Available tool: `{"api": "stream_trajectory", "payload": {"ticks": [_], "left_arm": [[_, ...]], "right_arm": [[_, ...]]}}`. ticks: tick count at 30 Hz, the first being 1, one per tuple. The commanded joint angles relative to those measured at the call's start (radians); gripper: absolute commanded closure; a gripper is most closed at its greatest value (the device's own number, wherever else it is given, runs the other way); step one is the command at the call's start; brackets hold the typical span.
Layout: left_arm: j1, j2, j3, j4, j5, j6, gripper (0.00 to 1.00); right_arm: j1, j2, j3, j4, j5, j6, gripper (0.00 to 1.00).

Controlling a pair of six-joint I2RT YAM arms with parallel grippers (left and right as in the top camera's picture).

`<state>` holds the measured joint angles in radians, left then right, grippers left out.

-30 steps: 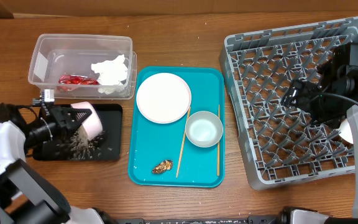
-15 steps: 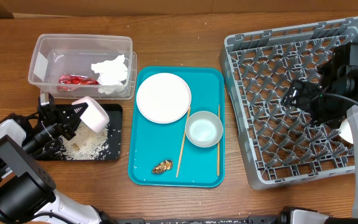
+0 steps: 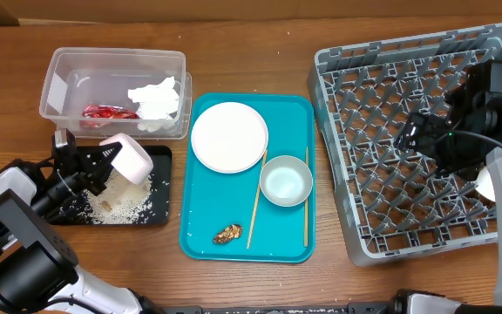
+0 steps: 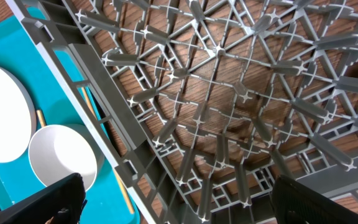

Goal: Sort waste into correct bins and load items into the dishwasher
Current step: 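Tip the rice bowl over the black tray to dump the rice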

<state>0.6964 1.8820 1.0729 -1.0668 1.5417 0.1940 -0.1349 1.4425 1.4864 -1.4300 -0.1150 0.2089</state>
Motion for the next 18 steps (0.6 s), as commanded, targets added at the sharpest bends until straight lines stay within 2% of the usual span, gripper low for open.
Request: {"api": "stream_trajectory", "payload": {"ticks": [1,6,13,18], "left_arm": [[0.005,0.009,-0.005,-0.012,0.04,0.0,0.96],[-0.005,0.003,0.0,-0.097,-0.027,0.069,0.96],[-0.062,-0.07,0.064,-0.363,-0.194,0.332,0.96],[-0.157,-0.18,0.103,-0.369,-0.303,0.298,0.96]], "right_arm": [[0.005,-0.017,0.01,0.003,0.01,0.0,0.02],[0.005,-0.017,0.01,0.003,0.01,0.0,0.02],[0.005,-0.017,0.01,0.003,0.01,0.0,0.02],[0.005,-0.017,0.01,0.003,0.01,0.0,0.01]]}}
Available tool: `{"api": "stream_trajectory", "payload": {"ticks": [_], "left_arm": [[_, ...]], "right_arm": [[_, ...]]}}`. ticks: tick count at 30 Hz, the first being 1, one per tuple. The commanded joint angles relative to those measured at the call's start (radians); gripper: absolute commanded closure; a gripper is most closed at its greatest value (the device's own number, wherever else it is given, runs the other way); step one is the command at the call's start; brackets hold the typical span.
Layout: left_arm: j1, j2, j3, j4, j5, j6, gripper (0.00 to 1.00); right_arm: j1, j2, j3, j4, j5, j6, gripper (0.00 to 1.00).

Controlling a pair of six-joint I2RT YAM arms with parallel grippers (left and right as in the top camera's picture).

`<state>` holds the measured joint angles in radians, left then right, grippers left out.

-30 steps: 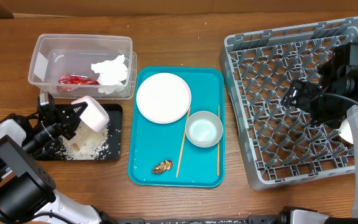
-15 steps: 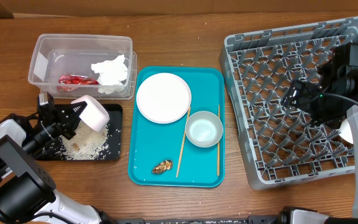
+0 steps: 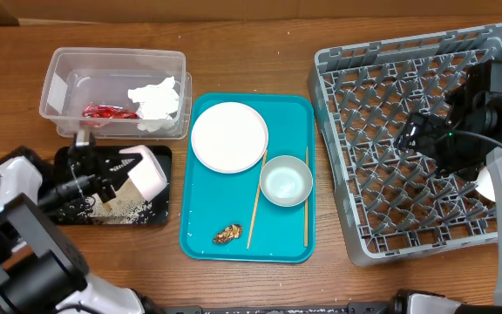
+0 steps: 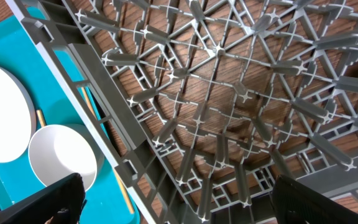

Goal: Sort waste into correct bins and load items into the dishwasher
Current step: 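Tip the rice bowl over the black tray to dump the rice, then set the emptied pink bowl back on the teal tray with the left gripper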

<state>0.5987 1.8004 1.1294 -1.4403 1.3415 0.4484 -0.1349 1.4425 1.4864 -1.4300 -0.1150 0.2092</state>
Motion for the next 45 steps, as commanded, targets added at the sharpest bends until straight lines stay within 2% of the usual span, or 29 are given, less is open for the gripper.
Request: {"api": "stream_trajectory", "payload": {"ticks": [1,6,7,16,24,30,38,40,43,45], "left_arm": [[-0.09,-0.121,0.057,0.017,-0.14,0.016,0.96],[-0.256,-0.197,0.084,0.125,-0.403,-0.209,0.96],[-0.322,-0.213,0.084,0.156,-0.479,-0.27,0.96],[-0.752,-0.216,0.084,0.269,-0.917,-0.515,0.96],[-1.023,-0.203,0.084,0.4,-1.146,-0.7,0.96],[-1.11,-0.15,0.084,0.436,-1.166,-0.745,0.96],[-1.116,-0.071,0.084,0.444,-1.165,-0.764,0.96],[-1.116,-0.061,0.084,0.446,-1.166,-0.763,0.88],[-1.116,-0.059,0.084,0.452,-1.166,-0.763,0.85],[-1.114,-0.06,0.085,0.454,-1.174,-0.763,0.63]], "right_arm": [[0.005,-0.017,0.01,0.003,0.01,0.0,0.01],[0.005,-0.017,0.01,0.003,0.01,0.0,0.01],[0.005,-0.017,0.01,0.003,0.01,0.0,0.01],[0.005,-0.017,0.01,0.003,0.01,0.0,0.01],[0.005,-0.017,0.01,0.003,0.01,0.0,0.0],[0.005,-0.017,0.01,0.003,0.01,0.0,0.0],[0.005,-0.017,0.01,0.003,0.01,0.0,0.0],[0.005,-0.017,0.01,0.003,0.01,0.0,0.0],[0.005,-0.017,0.01,0.003,0.01,0.0,0.0],[0.005,-0.017,0.01,0.003,0.01,0.0,0.0]]}}
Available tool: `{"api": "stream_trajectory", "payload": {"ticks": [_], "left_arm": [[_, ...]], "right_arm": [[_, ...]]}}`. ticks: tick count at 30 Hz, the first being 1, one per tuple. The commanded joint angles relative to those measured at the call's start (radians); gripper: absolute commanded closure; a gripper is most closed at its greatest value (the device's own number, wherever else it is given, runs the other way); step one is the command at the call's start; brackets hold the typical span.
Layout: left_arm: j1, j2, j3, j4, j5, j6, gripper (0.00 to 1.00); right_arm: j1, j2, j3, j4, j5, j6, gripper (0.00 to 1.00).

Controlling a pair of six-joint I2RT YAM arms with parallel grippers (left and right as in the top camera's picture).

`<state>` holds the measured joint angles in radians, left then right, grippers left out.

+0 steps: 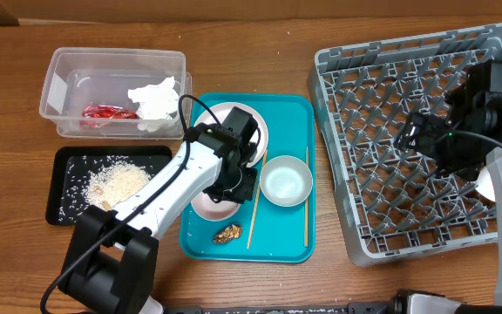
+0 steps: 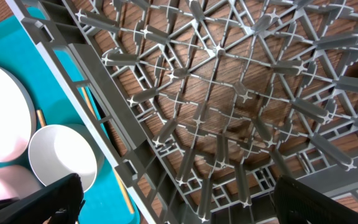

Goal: Sort waste into correct bins and load items into the dishwasher
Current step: 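Set the emptied pink bowl back on the teal tray with the left gripper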

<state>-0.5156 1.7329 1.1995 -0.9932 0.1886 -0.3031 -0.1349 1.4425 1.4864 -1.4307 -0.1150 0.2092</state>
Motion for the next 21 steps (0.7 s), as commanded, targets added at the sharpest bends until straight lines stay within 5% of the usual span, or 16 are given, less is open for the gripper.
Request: {"api": "stream_trajectory", "payload": {"ticks": [1,3,21], "left_arm": [[0.0,0.008,0.016,0.006,-0.033,-0.012,0.54],[0.0,0.006,0.025,-0.016,-0.042,-0.023,0.45],[-0.121,-0.116,0.017,-0.243,-0.22,-0.142,0.44]], "right_arm": [[0.005,-0.017,0.01,0.004,0.01,0.0,0.0],[0.005,-0.017,0.01,0.003,0.01,0.0,0.0],[0.005,-0.017,0.01,0.003,0.01,0.0,0.0]]}}
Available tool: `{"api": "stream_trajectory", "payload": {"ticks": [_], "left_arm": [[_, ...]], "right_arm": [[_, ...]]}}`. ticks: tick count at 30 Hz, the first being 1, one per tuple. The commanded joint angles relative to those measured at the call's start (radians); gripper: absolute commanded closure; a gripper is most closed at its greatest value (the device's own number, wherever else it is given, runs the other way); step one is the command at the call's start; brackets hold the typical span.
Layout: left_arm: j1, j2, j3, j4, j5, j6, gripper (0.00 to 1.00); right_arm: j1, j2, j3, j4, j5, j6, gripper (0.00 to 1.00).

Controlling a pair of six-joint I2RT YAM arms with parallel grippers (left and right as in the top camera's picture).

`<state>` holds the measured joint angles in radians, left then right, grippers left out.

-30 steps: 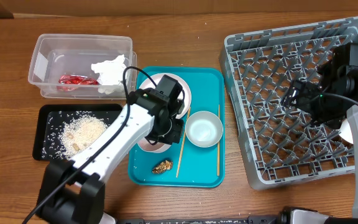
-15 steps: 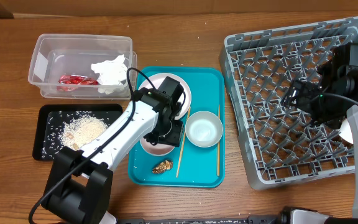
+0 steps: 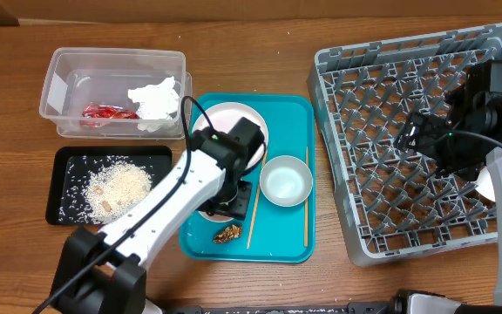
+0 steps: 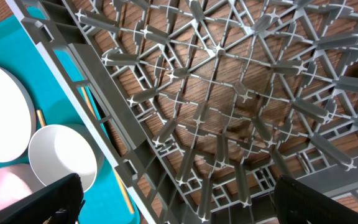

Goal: Sort waste into correct bins and load items into the dishwasher
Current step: 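Set the emptied pink bowl back on the teal tray with the left gripper, then grasp the brown food scrap on the teal tray with the left gripper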

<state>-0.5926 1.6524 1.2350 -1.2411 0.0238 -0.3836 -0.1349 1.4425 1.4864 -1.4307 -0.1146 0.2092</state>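
Note:
My left arm reaches across the teal tray, and its gripper is low over the tray's front left, the wrist hiding its fingers. Under it lies a pink cup, which shows in the right wrist view beside the white bowl. A white plate lies at the tray's back. Two chopsticks and a brown food scrap also lie on the tray. My right gripper hangs open over the grey dish rack, holding nothing.
A black tray at the left holds a heap of rice. Behind it stands a clear bin containing a red wrapper and white tissue. The rack takes up the table's right side.
My left arm has shifted a little toward the tray's front, and the pink cup now lies rounder and fuller in the right wrist view. The right arm has not moved.
My left gripper held the pink cup tipped over the black tray, with rice spilling out. Then it held the cup turned further over the tray. Later it was over the teal tray with the cup beneath it, and it is still there now.

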Motion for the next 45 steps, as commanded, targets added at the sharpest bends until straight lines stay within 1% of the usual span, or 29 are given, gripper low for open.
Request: {"api": "stream_trajectory", "payload": {"ticks": [1,4,8,12,16,22,26,28,30,32,33,34,36,38,40,45], "left_arm": [[-0.069,-0.039,-0.039,0.013,-0.077,-0.078,0.44],[-0.141,-0.039,-0.1,0.038,-0.149,-0.115,0.44],[-0.169,-0.039,-0.174,0.074,-0.216,-0.176,0.45],[-0.169,-0.038,-0.249,0.136,-0.215,-0.179,0.46],[-0.169,-0.038,-0.317,0.241,-0.212,-0.173,0.46],[-0.169,-0.038,-0.364,0.353,-0.176,-0.113,0.46],[-0.169,-0.038,-0.391,0.389,-0.16,-0.111,0.49],[-0.169,-0.038,-0.396,0.383,-0.161,-0.111,0.55],[-0.169,-0.038,-0.396,0.379,-0.161,-0.111,0.63],[-0.169,-0.038,-0.396,0.377,-0.159,-0.111,0.69],[-0.169,-0.038,-0.396,0.377,-0.153,-0.111,0.74],[-0.169,-0.038,-0.396,0.376,-0.136,-0.11,0.83],[-0.169,-0.038,-0.396,0.377,-0.113,-0.111,0.91],[-0.169,-0.038,-0.396,0.373,-0.1,-0.111,0.92],[-0.169,-0.038,-0.396,0.369,-0.1,-0.111,0.95],[-0.169,-0.038,-0.394,0.366,-0.1,-0.111,0.96]], "right_arm": [[0.005,-0.017,0.01,0.003,0.01,0.0,0.0],[0.005,-0.017,0.01,0.003,0.01,0.0,0.0],[0.005,-0.017,0.01,0.003,0.01,0.0,0.0],[0.005,-0.017,0.01,0.004,0.01,0.0,0.0],[0.005,-0.017,0.01,0.004,0.01,0.0,0.0],[0.005,-0.017,0.01,0.003,0.01,0.0,0.0],[0.005,-0.017,0.01,0.003,0.01,0.0,0.0],[0.005,-0.017,0.01,0.003,0.01,0.0,0.0],[0.005,-0.017,0.01,0.004,0.01,0.0,0.0],[0.005,-0.017,0.01,0.004,0.01,0.0,0.0],[0.005,-0.017,0.01,0.003,0.01,0.0,0.0],[0.005,-0.017,0.01,0.003,0.01,0.0,0.0],[0.005,-0.017,0.01,0.003,0.01,0.0,0.0],[0.005,-0.017,0.01,0.003,0.01,0.0,0.0],[0.005,-0.017,0.01,0.003,0.01,0.0,0.0],[0.005,-0.017,0.01,0.003,0.01,0.0,0.0]]}}
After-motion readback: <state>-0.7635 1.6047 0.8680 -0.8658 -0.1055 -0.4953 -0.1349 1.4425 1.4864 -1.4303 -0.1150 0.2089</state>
